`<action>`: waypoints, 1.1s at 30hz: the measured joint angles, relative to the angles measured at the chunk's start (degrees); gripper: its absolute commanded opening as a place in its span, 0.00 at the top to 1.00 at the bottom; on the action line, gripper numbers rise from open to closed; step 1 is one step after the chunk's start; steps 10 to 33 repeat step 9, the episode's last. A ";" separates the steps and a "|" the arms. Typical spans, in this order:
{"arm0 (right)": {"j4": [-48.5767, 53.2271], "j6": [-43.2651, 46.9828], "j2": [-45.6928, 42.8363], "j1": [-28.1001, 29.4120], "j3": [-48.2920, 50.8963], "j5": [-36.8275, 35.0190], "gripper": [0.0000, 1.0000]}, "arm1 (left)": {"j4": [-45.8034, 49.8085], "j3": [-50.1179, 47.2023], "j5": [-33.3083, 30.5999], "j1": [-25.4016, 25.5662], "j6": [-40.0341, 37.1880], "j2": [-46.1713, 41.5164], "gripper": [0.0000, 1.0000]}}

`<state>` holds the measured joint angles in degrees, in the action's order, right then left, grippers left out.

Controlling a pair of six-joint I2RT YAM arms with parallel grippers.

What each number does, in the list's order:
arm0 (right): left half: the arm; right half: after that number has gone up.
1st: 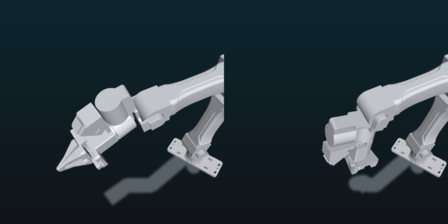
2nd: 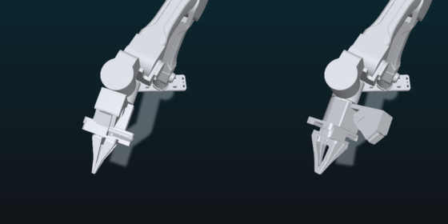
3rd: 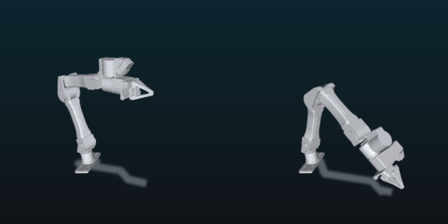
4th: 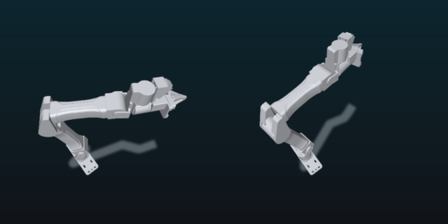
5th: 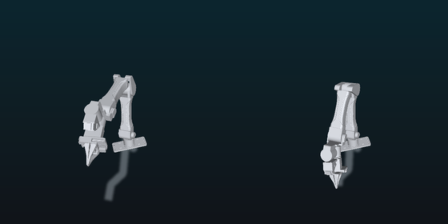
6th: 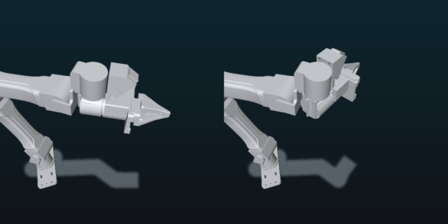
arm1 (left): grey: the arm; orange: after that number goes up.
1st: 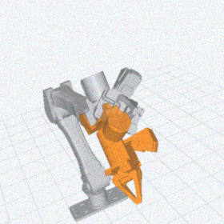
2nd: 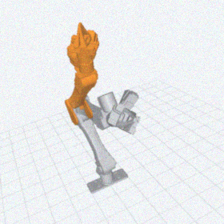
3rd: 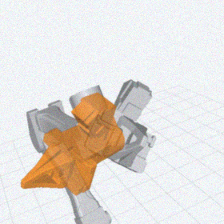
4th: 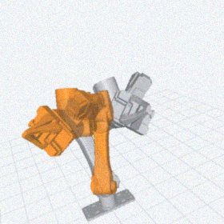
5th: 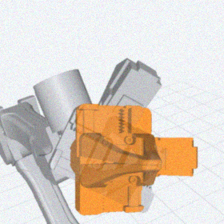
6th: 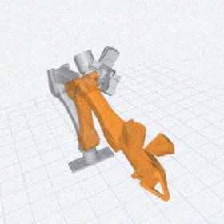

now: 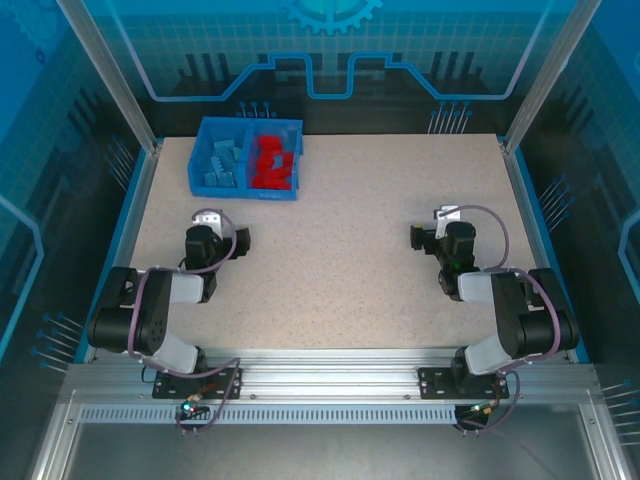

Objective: Sort the legos into containers by color

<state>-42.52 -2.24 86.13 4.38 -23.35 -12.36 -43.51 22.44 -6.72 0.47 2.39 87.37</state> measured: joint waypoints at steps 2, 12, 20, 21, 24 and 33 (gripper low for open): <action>-0.09 0.20 0.00 0.02 0.00 0.04 0.00 | -0.48 0.15 0.20 0.00 -0.02 0.00 0.01; -0.17 0.44 0.00 -0.11 -0.02 2.03 0.00 | -0.50 0.26 0.66 0.00 -0.04 0.00 0.01; -0.17 0.44 0.00 -0.11 -0.02 2.03 0.00 | -0.50 0.26 0.66 0.00 -0.04 0.00 0.01; -0.17 0.44 0.00 -0.11 -0.02 2.03 0.00 | -0.50 0.26 0.66 0.00 -0.04 0.00 0.01; -0.17 0.44 0.00 -0.11 -0.02 2.03 0.00 | -0.50 0.26 0.66 0.00 -0.04 0.00 0.01; -0.17 0.44 0.00 -0.11 -0.02 2.03 0.00 | -0.50 0.26 0.66 0.00 -0.04 0.00 0.01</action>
